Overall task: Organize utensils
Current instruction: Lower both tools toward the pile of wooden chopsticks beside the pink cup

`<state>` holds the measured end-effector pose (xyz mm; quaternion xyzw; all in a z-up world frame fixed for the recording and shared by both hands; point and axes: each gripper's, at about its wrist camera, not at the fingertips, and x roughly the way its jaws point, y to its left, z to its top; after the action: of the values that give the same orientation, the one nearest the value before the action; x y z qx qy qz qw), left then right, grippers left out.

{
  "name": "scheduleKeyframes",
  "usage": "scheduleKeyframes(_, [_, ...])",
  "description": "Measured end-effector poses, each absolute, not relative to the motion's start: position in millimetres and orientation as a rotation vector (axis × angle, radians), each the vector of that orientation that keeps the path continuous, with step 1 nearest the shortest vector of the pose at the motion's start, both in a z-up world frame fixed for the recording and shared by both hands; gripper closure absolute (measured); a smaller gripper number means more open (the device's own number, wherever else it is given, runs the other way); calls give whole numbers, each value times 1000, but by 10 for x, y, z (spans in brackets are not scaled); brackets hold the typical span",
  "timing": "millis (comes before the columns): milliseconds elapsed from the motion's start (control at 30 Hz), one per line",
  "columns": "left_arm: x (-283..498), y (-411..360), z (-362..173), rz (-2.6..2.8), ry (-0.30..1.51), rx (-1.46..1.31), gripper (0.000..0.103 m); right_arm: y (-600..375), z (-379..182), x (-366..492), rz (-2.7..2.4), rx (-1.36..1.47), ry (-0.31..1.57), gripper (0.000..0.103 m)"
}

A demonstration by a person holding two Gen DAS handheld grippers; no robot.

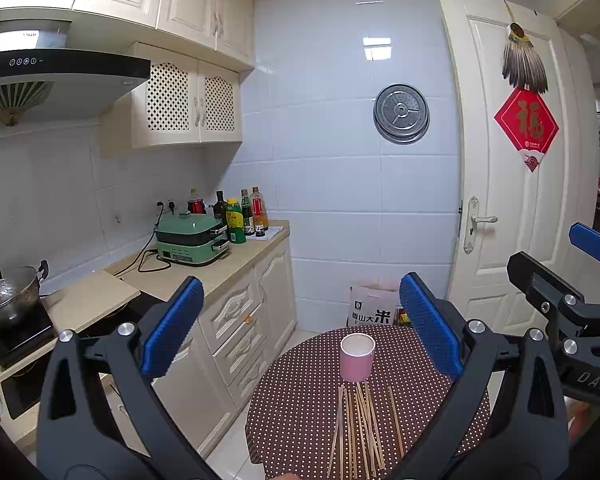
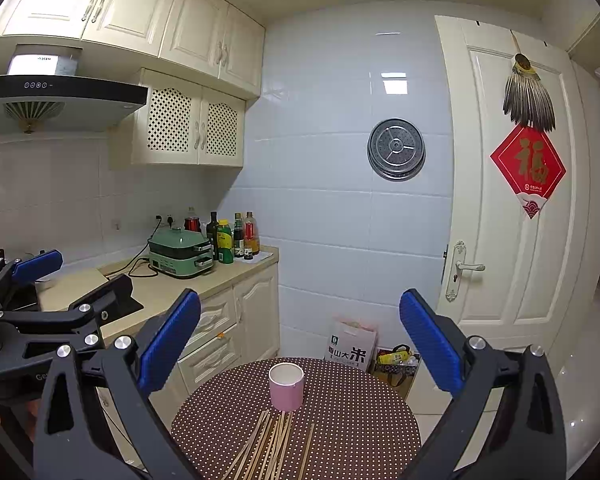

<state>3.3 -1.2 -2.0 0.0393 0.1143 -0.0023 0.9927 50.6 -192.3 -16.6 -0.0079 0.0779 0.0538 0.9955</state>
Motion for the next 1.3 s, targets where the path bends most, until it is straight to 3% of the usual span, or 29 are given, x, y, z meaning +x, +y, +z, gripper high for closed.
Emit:
scheduleKeyframes(800, [392,146,-287,0,328,92,7,-1788,-393,834,99,-3,273,7])
scheduleKeyframes(1300, [1453,256,-1281,-165,656,107,7,-1669,-1264,1601,78,64,590,7])
